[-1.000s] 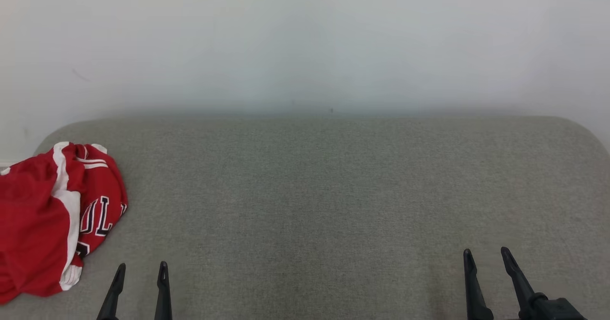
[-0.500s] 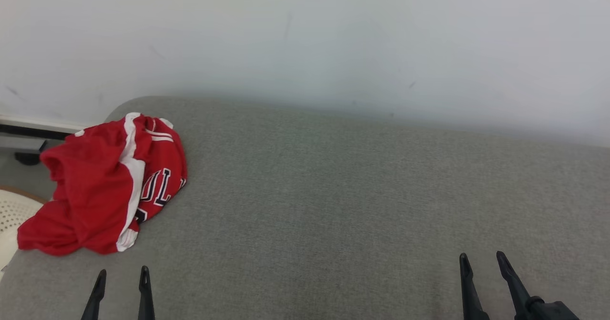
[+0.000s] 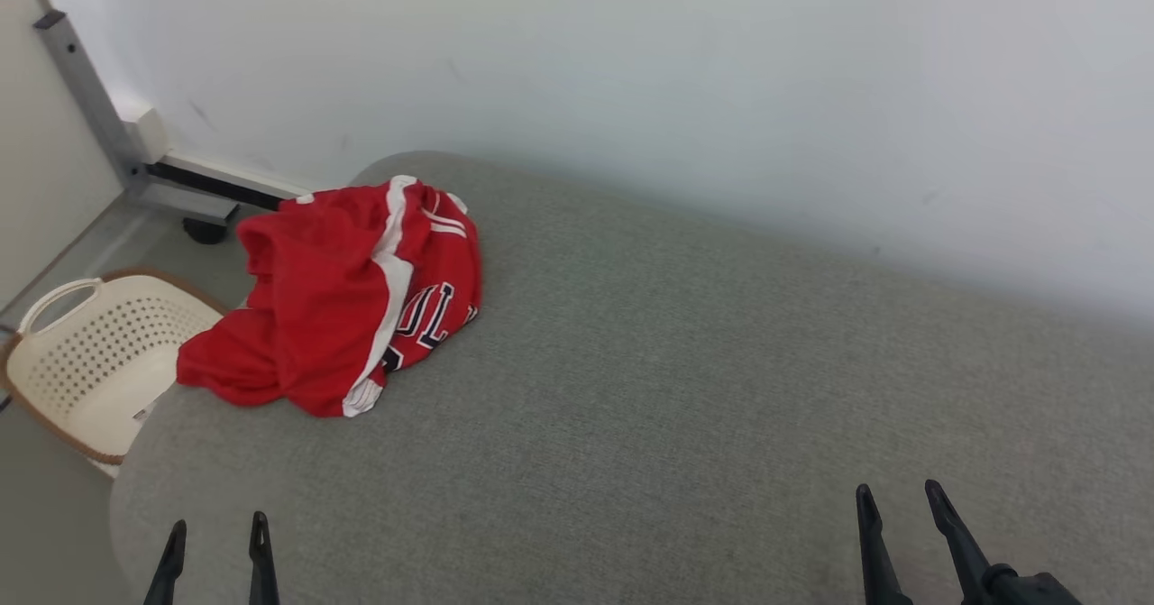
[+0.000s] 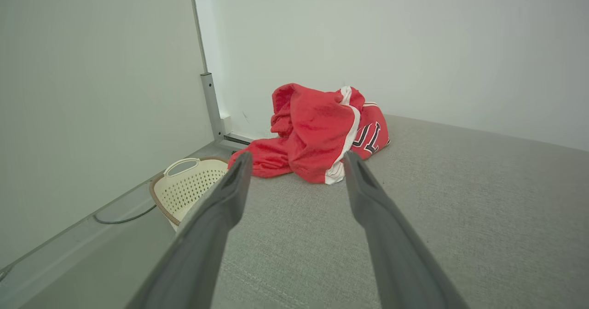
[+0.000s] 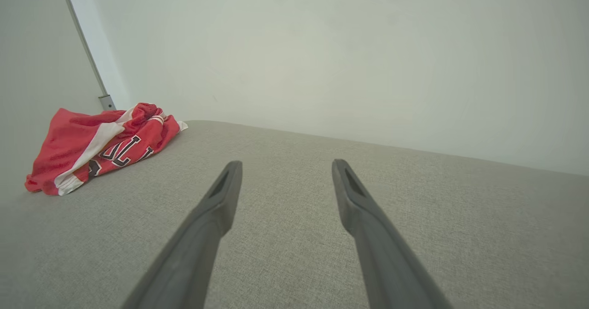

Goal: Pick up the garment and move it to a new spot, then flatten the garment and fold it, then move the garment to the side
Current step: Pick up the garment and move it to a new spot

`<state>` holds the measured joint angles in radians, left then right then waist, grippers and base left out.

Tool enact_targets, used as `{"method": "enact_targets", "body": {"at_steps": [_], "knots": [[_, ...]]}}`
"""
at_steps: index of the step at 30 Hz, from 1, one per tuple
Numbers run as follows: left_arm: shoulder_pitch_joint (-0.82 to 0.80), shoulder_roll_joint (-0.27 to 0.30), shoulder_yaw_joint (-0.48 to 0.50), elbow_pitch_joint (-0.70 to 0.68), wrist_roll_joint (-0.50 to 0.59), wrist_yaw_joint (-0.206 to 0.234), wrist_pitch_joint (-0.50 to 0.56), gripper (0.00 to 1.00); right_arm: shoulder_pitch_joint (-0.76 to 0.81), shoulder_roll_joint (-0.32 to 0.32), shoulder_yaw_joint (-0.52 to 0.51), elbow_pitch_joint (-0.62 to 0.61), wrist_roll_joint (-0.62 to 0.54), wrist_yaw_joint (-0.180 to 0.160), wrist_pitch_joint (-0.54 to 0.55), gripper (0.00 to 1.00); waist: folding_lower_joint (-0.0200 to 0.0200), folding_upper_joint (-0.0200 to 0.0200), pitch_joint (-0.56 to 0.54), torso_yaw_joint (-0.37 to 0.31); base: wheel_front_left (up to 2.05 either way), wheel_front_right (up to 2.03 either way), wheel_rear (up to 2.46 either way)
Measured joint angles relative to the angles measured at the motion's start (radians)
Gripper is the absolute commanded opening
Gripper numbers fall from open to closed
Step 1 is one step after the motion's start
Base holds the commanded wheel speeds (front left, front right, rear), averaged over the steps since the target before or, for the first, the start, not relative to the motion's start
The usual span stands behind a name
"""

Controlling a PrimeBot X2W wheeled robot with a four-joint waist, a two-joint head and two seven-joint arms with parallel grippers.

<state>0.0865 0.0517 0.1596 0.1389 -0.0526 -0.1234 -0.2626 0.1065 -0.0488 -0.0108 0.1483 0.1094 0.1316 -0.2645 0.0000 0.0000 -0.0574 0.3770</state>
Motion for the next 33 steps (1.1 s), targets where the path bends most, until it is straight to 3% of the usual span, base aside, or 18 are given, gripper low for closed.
{"method": "enact_targets", "body": {"at_steps": [4,15,33], "knots": [[0.001,0.000,0.009,0.003,-0.001,0.000,0.000,1.00,0.005,-0.001,0.010,0.003,0.003,0.000,0.000,1.00,0.0000,0.0000,-0.002,0.053,0.00,0.00,0.00],[0.016,0.000,0.037,-0.027,-0.011,0.018,0.000,1.00,-0.036,0.000,0.046,0.021,-0.007,0.000,0.000,1.00,0.0002,0.0000,0.028,0.118,0.00,0.00,0.00],[-0.059,0.020,0.048,0.036,-0.038,0.016,0.000,1.00,-0.026,0.000,0.037,0.015,-0.011,0.000,0.000,1.00,0.0001,0.0000,0.012,0.091,0.00,0.00,0.00]]}}
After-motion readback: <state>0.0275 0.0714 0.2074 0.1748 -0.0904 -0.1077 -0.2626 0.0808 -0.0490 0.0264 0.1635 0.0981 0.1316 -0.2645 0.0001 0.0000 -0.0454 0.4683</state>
